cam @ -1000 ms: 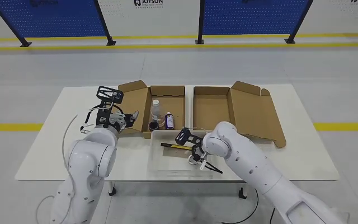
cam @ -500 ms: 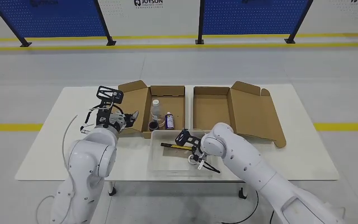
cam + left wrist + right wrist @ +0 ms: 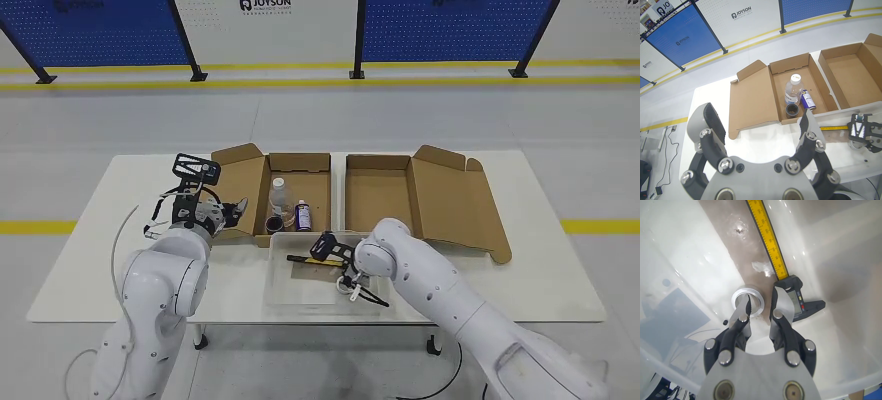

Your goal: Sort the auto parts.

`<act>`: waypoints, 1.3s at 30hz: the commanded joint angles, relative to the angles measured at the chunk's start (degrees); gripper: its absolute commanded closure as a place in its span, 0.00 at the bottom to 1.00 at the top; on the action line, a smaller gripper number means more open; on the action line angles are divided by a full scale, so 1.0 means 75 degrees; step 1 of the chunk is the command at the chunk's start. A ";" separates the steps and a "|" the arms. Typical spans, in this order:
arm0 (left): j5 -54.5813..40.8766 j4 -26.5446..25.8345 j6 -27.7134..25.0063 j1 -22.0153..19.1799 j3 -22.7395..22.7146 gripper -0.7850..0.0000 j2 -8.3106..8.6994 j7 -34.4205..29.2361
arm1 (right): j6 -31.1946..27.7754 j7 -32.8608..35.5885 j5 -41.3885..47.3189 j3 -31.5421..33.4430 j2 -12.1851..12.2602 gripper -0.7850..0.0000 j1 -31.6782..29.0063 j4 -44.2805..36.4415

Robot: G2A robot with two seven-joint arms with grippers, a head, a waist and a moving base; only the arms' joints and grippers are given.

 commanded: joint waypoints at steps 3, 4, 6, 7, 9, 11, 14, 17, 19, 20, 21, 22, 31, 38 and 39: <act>0.0000 0.0000 0.0000 0.0000 0.0000 0.00 0.0000 0.0000 | 0.0000 -0.0017 0.0020 -0.0072 -0.0078 0.69 0.0038 0.0128; 0.0000 0.0000 0.0000 0.0000 0.0000 0.00 0.0000 0.0000 | -0.0007 -0.0021 0.0022 -0.0088 -0.0095 0.69 0.0045 0.0162; 0.0000 0.0000 0.0000 0.0000 0.0000 0.00 0.0000 0.0000 | -0.0014 -0.0035 0.0042 -0.0101 -0.0126 0.70 0.0061 0.0231; 0.0000 0.0000 0.0000 0.0000 0.0000 0.00 0.0000 0.0000 | -0.0035 -0.0037 0.0045 -0.0111 -0.0139 0.71 0.0070 0.0259; 0.0000 0.0000 0.0000 0.0000 0.0000 0.00 0.0000 0.0000 | -0.0056 -0.0030 0.0053 -0.0130 -0.0166 0.70 0.0080 0.0305; 0.0000 0.0000 0.0000 0.0000 0.0000 0.00 0.0000 0.0000 | -0.0072 -0.0027 0.0067 -0.0141 -0.0190 0.74 0.0087 0.0344; 0.0000 0.0000 0.0000 0.0000 0.0000 0.00 0.0000 0.0000 | -0.0143 -0.0076 0.0108 -0.0165 -0.0227 0.73 0.0072 0.0339; 0.0000 0.0000 0.0000 0.0000 0.0000 0.00 0.0000 0.0000 | -0.0164 0.0015 0.0073 -0.0233 -0.0275 0.70 0.0094 0.0270; 0.0000 0.0000 0.0000 0.0000 0.0000 0.00 0.0000 0.0000 | -0.0175 0.0024 0.0083 -0.0256 -0.0304 0.69 0.0102 0.0249; 0.0000 0.0000 0.0000 0.0000 0.0000 0.00 0.0000 0.0000 | -0.0180 0.0029 0.0083 -0.0264 -0.0316 0.70 0.0108 0.0254; 0.0000 0.0000 0.0000 0.0000 0.0000 0.00 0.0000 0.0000 | -0.0187 0.0032 0.0070 -0.0277 -0.0329 0.70 0.0116 0.0248; 0.0000 0.0000 0.0000 0.0000 0.0000 0.00 0.0000 0.0000 | -0.0182 0.0043 0.0061 -0.0288 -0.0341 0.70 0.0121 0.0248; 0.0000 0.0000 0.0000 0.0000 0.0000 0.00 0.0000 0.0000 | -0.0134 0.0057 -0.0056 -0.0262 -0.0379 0.82 0.0116 0.0481; 0.0000 0.0000 0.0000 0.0000 0.0000 0.00 0.0000 0.0000 | -0.0186 0.0050 -0.0051 -0.0254 -0.0417 0.86 0.0080 0.0562; 0.0000 0.0000 0.0000 0.0000 0.0000 0.00 0.0000 0.0000 | -0.0192 0.0049 -0.0044 -0.0248 -0.0423 0.87 0.0081 0.0573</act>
